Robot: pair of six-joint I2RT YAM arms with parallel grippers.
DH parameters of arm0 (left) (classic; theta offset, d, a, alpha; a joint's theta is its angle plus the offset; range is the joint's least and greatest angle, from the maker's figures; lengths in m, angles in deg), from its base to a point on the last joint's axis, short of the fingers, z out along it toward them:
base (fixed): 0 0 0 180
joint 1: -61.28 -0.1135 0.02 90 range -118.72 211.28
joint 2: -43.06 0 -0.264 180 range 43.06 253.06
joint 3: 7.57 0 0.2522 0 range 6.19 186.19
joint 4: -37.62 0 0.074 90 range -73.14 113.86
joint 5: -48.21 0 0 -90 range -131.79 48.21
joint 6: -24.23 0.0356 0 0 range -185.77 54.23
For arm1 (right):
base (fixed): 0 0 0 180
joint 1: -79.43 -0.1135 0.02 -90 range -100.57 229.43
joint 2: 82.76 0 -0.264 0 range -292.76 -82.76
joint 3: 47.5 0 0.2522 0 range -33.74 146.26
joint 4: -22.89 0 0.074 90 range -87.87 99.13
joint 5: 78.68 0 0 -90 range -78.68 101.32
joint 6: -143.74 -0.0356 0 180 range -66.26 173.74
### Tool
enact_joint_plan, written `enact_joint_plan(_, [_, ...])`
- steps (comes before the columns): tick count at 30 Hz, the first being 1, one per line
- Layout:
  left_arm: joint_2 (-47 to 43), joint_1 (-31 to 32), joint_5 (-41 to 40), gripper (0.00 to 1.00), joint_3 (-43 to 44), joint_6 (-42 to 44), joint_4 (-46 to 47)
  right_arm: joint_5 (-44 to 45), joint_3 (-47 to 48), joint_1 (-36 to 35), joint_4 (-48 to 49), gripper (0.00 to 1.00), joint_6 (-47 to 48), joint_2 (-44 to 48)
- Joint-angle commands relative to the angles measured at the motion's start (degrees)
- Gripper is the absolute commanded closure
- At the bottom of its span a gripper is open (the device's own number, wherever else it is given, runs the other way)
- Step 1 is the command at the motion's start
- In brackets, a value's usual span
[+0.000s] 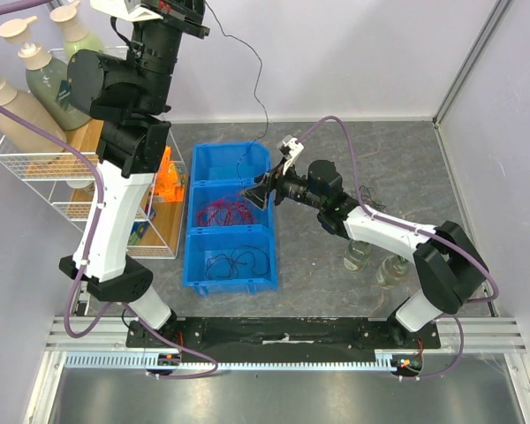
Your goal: Untangle the cables
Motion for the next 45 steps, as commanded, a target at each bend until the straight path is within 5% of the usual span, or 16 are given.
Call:
enact_joint_plan(1, [-1.5, -0.2, 0.9, 0.98, -0.6, -1.8, 0.3, -0.9, 0.8, -0.2, 8.0, 0.23, -3.7, -1.6])
enact_joint_plan(5, [-1.4, -0.3, 0.8, 0.98, -0.5, -1.8, 0.3, 1.1, 1.8, -0.2, 7.2, 0.35, -3.8, -2.2])
enact_joint_plan(13, [-2.0, -0.3, 0.9, 0.98, -2.6, -0.7, -1.1, 6.1, 8.6, -0.2, -2.6, 0.99, -0.9, -2.4])
enact_joint_plan(21, [-1.4, -2.5, -6.2, 0.98, -8.3, -1.6, -8.7, 9.2, 33.4, 2.6, -19.3, 1.00, 3.6, -8.9])
enact_joint_plan(29, [-2.7, -5.3, -8.7, 0.98, -16.3, -4.6, -12.3, 7.5, 47.9, 5.3, -16.0, 1.00, 0.7, -21.3])
enact_joint_plan(38, [-1.2, -7.8, -16.4, 0.98, -31.0, -6.4, -15.6, 3.6, 40.3, 5.2, -2.0, 1.00, -7.7, -33.0])
enact_joint_plan(45, [3.1, -9.1, -19.1, 0.98, -34.6, -9.8, -20.5, 6.6, 44.3, 5.3, -15.6, 0.93, -4.8, -37.5])
